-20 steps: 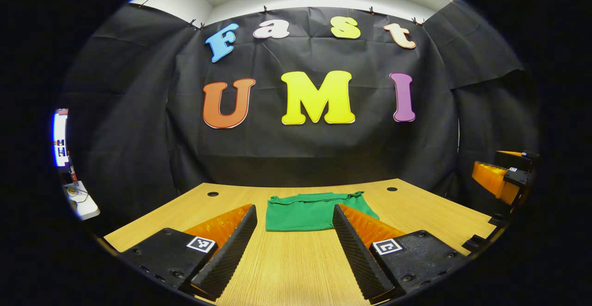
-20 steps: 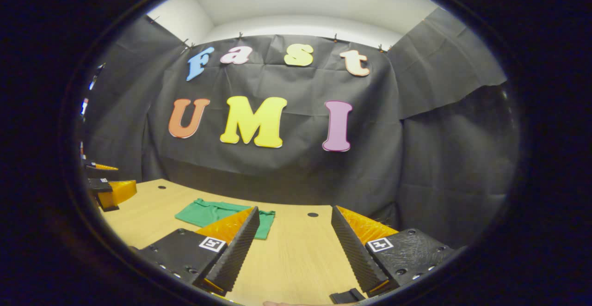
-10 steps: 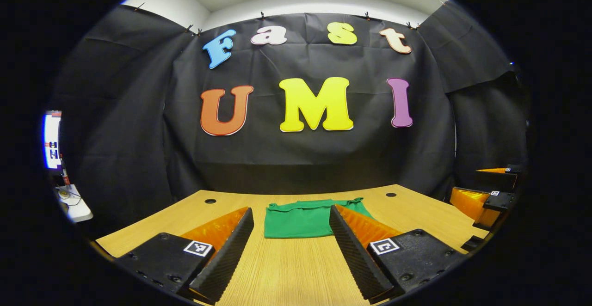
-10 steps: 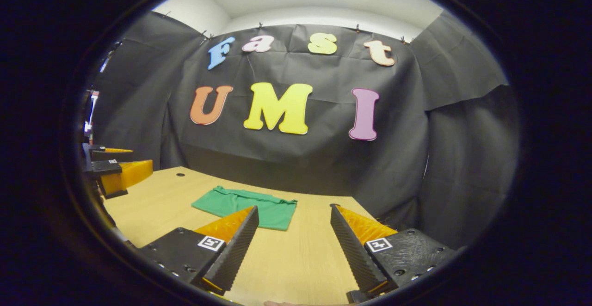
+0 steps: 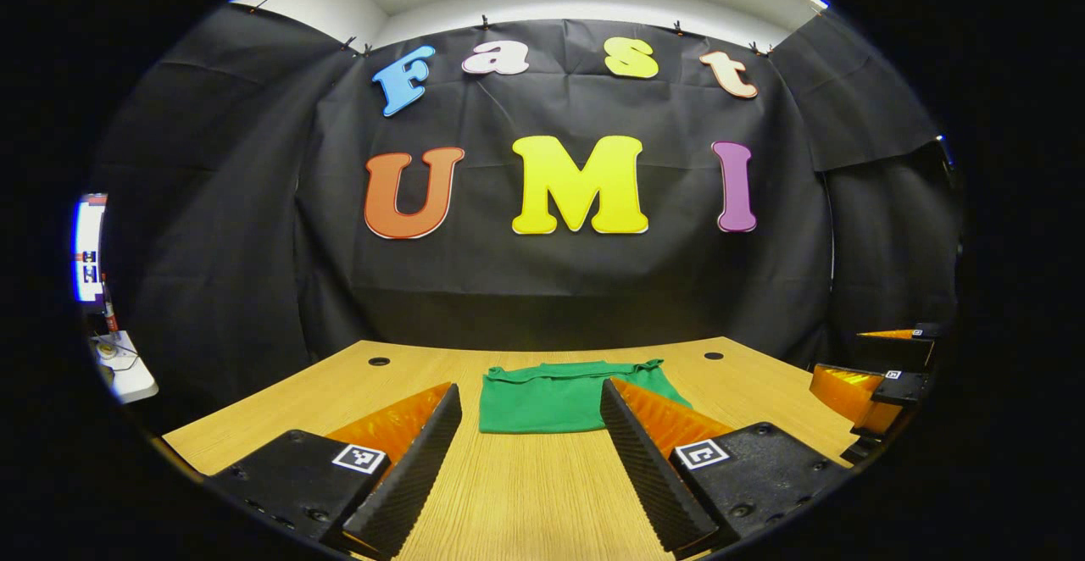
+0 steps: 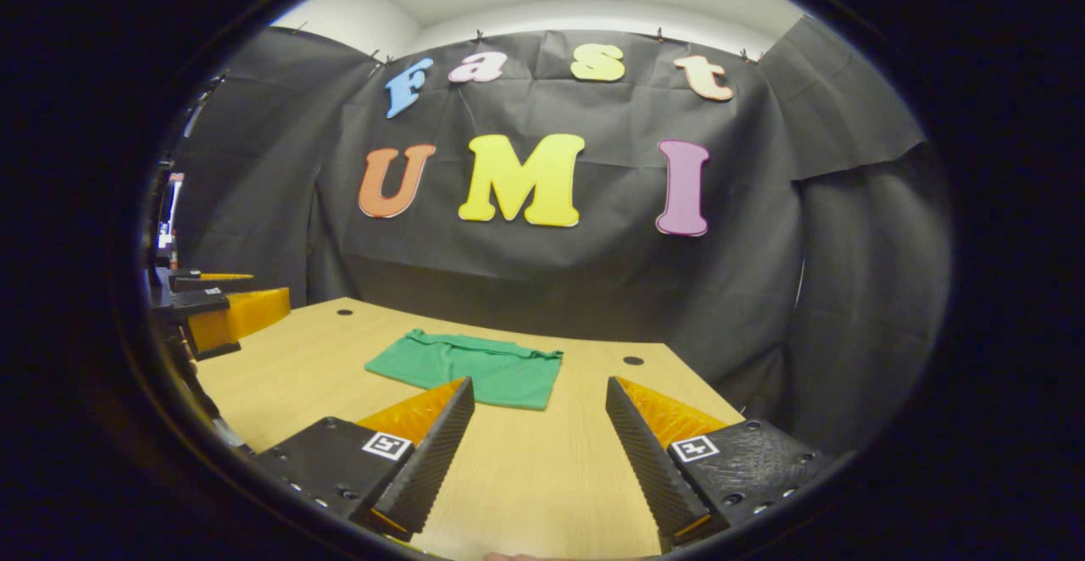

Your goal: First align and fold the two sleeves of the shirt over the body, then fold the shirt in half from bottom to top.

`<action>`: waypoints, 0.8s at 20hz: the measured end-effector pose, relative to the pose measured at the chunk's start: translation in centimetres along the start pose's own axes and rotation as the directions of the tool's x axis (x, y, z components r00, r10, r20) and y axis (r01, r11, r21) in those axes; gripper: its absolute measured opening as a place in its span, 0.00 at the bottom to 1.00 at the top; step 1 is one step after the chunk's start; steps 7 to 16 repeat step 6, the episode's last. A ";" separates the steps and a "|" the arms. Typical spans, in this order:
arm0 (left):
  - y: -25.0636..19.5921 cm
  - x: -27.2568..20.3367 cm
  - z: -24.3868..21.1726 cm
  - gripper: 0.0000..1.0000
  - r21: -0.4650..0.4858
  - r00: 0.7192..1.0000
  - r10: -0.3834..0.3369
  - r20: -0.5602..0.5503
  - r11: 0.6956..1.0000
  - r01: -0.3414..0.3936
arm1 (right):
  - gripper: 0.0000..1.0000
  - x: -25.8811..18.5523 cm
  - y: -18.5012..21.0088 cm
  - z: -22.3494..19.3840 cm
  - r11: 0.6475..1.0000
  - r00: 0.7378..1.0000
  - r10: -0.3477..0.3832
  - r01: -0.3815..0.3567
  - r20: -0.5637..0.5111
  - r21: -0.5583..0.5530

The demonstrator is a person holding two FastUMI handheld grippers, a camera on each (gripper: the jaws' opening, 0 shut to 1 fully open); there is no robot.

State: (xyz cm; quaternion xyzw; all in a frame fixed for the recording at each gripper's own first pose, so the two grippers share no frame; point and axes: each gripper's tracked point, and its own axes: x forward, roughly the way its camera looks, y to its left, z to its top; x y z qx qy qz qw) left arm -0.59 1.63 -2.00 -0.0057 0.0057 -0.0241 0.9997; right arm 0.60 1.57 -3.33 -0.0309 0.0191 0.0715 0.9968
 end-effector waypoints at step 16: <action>0.0 -0.5 0.3 1.00 -0.008 1.000 0.003 0.004 1.000 -0.003 | 0.95 -0.3 0.1 0.4 1.000 1.000 0.001 0.000 0.023 -0.021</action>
